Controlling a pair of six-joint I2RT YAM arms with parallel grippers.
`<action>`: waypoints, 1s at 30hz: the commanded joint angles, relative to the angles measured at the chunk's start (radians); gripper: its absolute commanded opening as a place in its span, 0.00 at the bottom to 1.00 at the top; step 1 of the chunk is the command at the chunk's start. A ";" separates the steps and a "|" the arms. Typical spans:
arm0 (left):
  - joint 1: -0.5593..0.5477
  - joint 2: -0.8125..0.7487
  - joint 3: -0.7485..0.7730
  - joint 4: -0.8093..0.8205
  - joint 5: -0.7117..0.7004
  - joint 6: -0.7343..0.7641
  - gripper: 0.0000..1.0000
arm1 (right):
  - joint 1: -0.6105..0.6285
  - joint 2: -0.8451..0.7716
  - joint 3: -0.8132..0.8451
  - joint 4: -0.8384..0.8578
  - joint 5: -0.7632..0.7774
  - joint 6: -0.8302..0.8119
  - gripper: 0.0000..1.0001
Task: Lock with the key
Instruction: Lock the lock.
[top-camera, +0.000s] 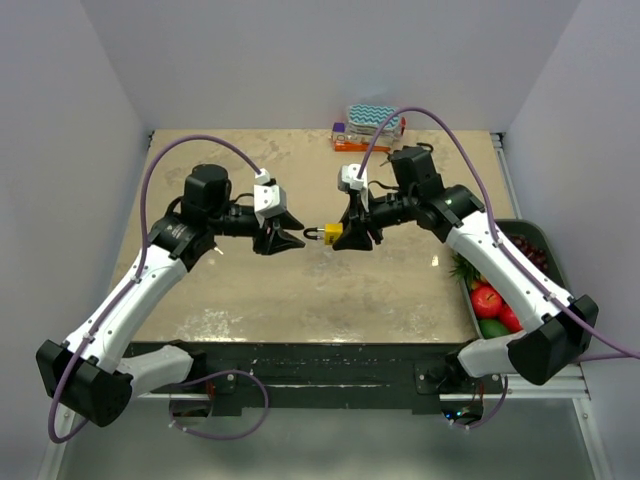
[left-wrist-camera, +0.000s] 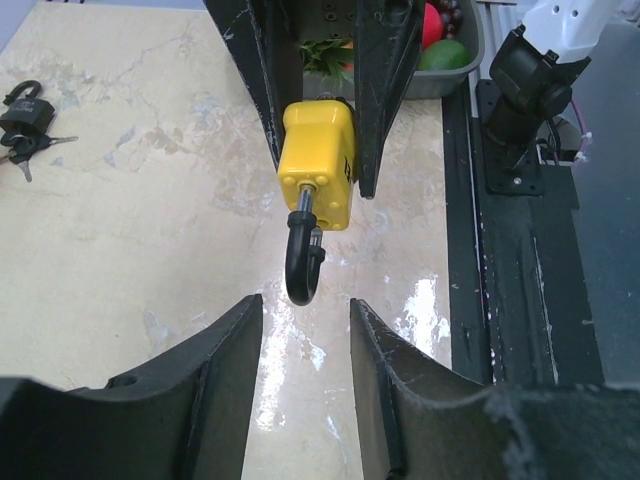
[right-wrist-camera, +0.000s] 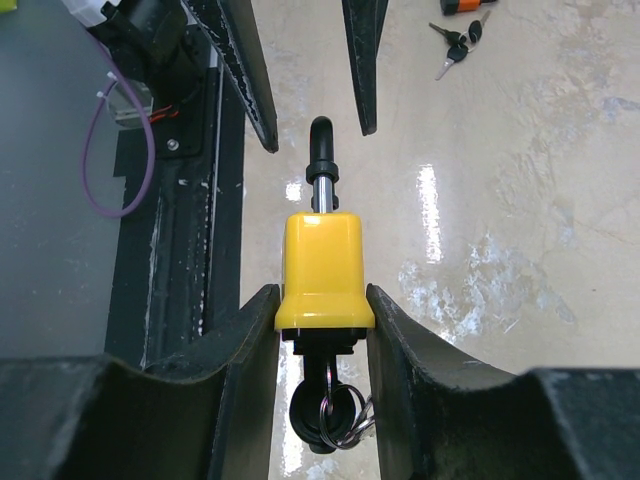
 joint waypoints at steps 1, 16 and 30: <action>0.000 -0.020 0.006 0.077 0.020 -0.026 0.44 | 0.002 -0.025 0.020 0.059 -0.025 0.010 0.00; -0.017 0.000 -0.020 0.128 0.032 -0.062 0.33 | 0.002 -0.016 0.032 0.087 -0.037 0.038 0.00; -0.032 0.014 -0.023 0.152 0.082 -0.106 0.00 | 0.003 -0.005 0.031 0.107 -0.028 0.022 0.00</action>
